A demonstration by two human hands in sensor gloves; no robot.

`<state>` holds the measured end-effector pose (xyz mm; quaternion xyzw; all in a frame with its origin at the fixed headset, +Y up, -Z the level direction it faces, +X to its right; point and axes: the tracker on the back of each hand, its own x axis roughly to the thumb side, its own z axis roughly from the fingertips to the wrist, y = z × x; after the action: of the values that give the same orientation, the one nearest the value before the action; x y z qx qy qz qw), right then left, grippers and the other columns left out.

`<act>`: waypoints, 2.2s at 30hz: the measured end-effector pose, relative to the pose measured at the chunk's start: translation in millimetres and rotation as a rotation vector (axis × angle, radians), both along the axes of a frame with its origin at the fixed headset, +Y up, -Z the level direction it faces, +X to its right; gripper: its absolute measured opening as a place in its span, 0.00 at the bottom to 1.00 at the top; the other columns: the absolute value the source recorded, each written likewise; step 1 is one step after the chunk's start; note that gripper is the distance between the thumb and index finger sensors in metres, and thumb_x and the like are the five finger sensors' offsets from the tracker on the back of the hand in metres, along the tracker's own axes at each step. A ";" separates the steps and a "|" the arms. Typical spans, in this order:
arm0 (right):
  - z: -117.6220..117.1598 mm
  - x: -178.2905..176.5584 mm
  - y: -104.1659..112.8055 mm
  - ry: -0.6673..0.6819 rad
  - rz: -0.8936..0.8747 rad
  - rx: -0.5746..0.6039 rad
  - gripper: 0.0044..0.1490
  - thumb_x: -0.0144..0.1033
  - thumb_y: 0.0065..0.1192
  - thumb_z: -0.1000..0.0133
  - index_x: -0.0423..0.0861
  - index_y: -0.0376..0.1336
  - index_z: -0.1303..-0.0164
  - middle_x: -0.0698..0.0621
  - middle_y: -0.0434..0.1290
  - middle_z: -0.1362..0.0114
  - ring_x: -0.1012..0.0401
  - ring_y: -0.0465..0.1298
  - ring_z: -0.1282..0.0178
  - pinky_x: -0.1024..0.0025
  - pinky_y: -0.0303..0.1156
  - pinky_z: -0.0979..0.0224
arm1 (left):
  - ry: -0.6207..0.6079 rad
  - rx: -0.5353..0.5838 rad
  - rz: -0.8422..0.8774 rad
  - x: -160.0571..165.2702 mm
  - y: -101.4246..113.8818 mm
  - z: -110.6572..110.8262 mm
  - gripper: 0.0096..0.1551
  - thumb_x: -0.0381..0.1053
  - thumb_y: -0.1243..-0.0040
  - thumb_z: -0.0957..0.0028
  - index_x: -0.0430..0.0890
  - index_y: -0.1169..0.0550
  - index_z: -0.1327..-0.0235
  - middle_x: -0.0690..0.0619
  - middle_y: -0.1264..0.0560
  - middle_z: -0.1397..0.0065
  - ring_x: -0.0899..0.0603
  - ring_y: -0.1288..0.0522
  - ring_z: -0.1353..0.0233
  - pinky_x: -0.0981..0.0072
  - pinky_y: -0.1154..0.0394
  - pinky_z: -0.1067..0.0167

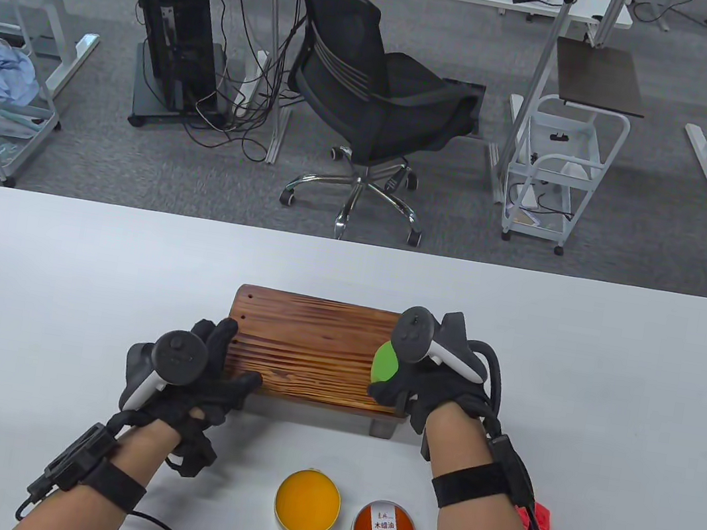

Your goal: Dip and apply wood wax on stool

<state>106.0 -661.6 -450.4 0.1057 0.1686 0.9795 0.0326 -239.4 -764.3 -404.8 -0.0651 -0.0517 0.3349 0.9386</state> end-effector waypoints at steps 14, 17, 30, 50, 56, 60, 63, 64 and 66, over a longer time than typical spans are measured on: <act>-40.2 -14.8 -24.4 -0.069 0.060 -0.051 0.71 0.66 0.76 0.53 0.42 0.45 0.12 0.37 0.48 0.13 0.34 0.60 0.22 0.36 0.69 0.30 | 0.013 -0.015 0.044 -5.3 -14.3 -11.1 0.68 0.79 0.40 0.53 0.50 0.61 0.16 0.36 0.60 0.12 0.21 0.60 0.20 0.14 0.58 0.33; -32.7 -26.1 -26.1 0.007 0.053 -0.036 0.70 0.66 0.76 0.54 0.43 0.45 0.12 0.37 0.48 0.13 0.35 0.61 0.22 0.37 0.69 0.29 | 0.023 -0.014 0.043 -5.5 -14.5 -10.1 0.68 0.79 0.40 0.53 0.50 0.60 0.15 0.37 0.59 0.12 0.21 0.60 0.20 0.14 0.58 0.33; -30.3 -49.7 -20.3 0.082 0.137 -0.022 0.68 0.66 0.76 0.53 0.44 0.47 0.12 0.39 0.50 0.13 0.35 0.61 0.22 0.37 0.69 0.29 | 0.044 -0.018 0.064 -6.4 -16.6 -6.1 0.68 0.79 0.39 0.54 0.52 0.60 0.15 0.38 0.58 0.11 0.22 0.60 0.19 0.13 0.59 0.34; -36.4 -69.9 -23.8 0.082 0.111 -0.023 0.69 0.67 0.76 0.54 0.44 0.47 0.13 0.38 0.51 0.14 0.35 0.62 0.23 0.38 0.70 0.30 | 0.044 -0.025 0.072 -8.3 -15.5 -7.5 0.69 0.79 0.38 0.54 0.52 0.60 0.15 0.38 0.57 0.11 0.22 0.60 0.19 0.12 0.59 0.34; -45.8 -70.3 -20.4 0.053 0.133 -0.065 0.68 0.67 0.76 0.54 0.45 0.48 0.12 0.39 0.51 0.13 0.35 0.61 0.22 0.37 0.69 0.30 | 0.044 -0.029 0.076 -8.2 -15.4 -8.1 0.69 0.79 0.38 0.54 0.52 0.60 0.15 0.38 0.57 0.11 0.22 0.60 0.19 0.12 0.59 0.34; -43.4 -87.0 -23.7 0.105 0.087 -0.055 0.68 0.66 0.76 0.54 0.45 0.47 0.12 0.39 0.49 0.13 0.35 0.61 0.22 0.37 0.69 0.30 | 0.043 -0.030 0.078 -8.2 -15.7 -8.3 0.69 0.78 0.38 0.54 0.53 0.60 0.15 0.37 0.57 0.11 0.21 0.60 0.19 0.12 0.59 0.34; -41.6 -86.3 -19.2 0.124 0.125 -0.076 0.68 0.67 0.76 0.54 0.45 0.48 0.12 0.39 0.51 0.13 0.36 0.61 0.22 0.37 0.69 0.29 | 0.043 -0.031 0.081 -8.2 -15.7 -8.3 0.69 0.78 0.38 0.54 0.52 0.60 0.15 0.38 0.57 0.11 0.22 0.60 0.19 0.12 0.59 0.34; -44.1 -85.2 -19.0 0.108 0.119 -0.087 0.68 0.66 0.77 0.54 0.45 0.48 0.12 0.39 0.51 0.13 0.35 0.61 0.22 0.37 0.69 0.29 | 0.043 -0.031 0.080 -8.2 -15.7 -8.3 0.68 0.78 0.38 0.54 0.53 0.60 0.15 0.38 0.57 0.11 0.22 0.60 0.19 0.12 0.59 0.34; -48.6 -89.5 -20.3 0.081 0.107 -0.081 0.68 0.66 0.77 0.53 0.45 0.48 0.12 0.39 0.50 0.13 0.35 0.61 0.22 0.37 0.69 0.30 | 0.044 -0.031 0.080 -8.4 -15.8 -8.4 0.69 0.78 0.38 0.54 0.52 0.60 0.15 0.38 0.57 0.11 0.21 0.60 0.19 0.12 0.59 0.34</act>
<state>16.5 -681.9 -499.1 0.1346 0.2145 0.9672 -0.0223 -247.9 -780.1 -413.3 -0.0701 -0.0286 0.3742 0.9243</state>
